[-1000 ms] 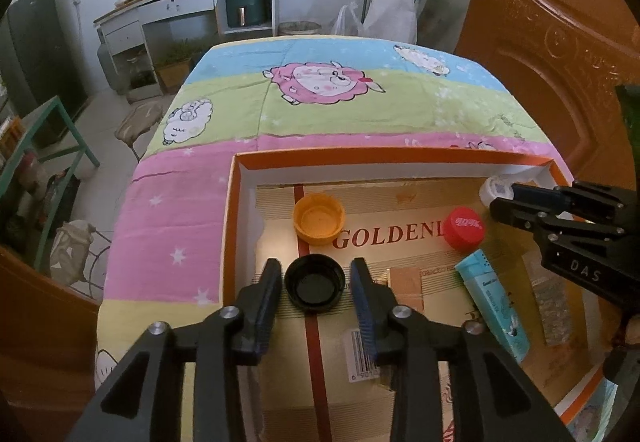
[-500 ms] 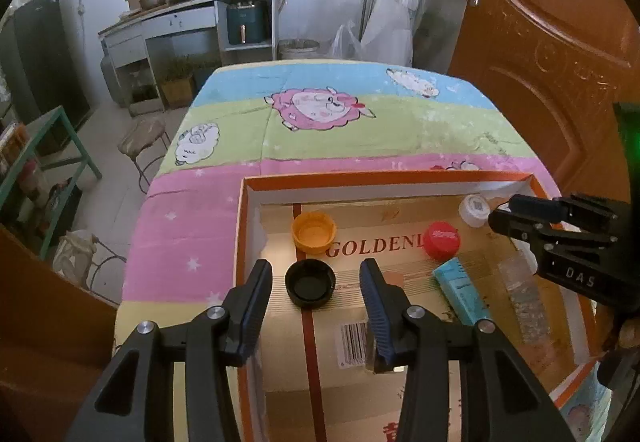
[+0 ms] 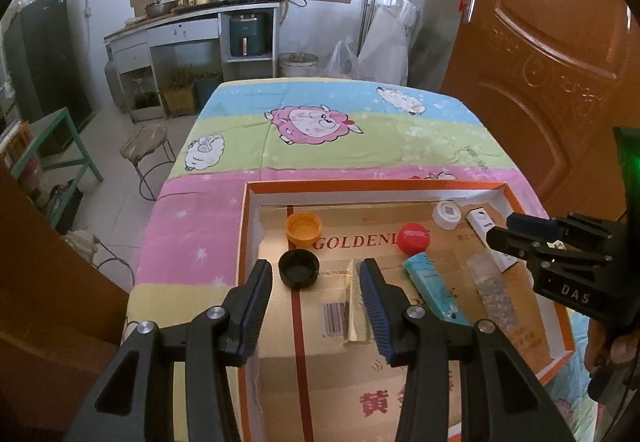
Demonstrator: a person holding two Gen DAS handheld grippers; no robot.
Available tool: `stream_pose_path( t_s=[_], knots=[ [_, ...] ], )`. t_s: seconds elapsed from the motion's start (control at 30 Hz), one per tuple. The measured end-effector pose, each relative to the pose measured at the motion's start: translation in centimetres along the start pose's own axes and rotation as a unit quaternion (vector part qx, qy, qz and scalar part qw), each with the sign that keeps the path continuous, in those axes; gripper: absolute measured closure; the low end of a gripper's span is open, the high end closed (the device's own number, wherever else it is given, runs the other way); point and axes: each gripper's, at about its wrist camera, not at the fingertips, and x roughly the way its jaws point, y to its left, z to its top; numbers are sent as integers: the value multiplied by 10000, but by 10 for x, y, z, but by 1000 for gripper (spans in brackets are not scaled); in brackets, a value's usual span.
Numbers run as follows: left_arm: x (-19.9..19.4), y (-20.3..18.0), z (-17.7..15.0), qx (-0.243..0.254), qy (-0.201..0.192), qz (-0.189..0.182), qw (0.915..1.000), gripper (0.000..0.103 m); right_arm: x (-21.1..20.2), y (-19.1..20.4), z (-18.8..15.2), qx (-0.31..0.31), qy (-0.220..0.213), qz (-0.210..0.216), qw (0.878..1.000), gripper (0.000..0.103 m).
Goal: Organize rigid objects
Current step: 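Withdraw both grippers from the lid toward the orange and blue caps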
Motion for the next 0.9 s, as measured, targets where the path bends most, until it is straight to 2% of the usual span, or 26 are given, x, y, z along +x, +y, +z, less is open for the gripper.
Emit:
stream_pose_path(
  t_s=[0.9],
  knots=[
    [-68,-14,-31,-37,-285,-226,9993,57,-74,29,-42,-8,-213,-38,9998,66]
  ],
)
